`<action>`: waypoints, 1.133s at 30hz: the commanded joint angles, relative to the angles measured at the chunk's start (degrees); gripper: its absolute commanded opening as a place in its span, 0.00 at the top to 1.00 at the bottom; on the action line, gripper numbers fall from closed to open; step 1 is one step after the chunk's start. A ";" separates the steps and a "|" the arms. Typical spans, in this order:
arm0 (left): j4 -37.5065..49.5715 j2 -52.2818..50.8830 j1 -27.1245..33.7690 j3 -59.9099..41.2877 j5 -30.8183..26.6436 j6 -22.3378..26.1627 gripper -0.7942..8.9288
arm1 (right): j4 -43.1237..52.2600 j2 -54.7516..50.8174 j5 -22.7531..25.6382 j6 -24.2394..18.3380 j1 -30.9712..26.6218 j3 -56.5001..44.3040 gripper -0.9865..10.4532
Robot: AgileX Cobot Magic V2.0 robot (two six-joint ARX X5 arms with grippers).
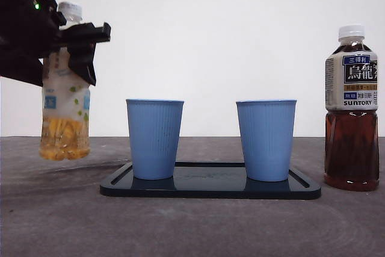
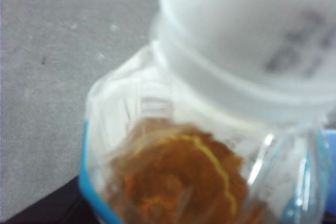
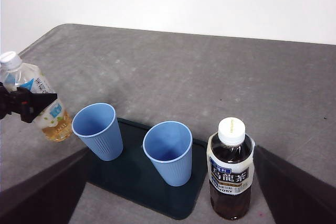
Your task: Pour the drink into the cup
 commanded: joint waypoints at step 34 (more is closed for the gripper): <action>-4.00 -1.68 -0.90 0.72 0.35 0.02 0.39 | 0.61 0.37 -1.25 0.15 0.33 1.11 0.48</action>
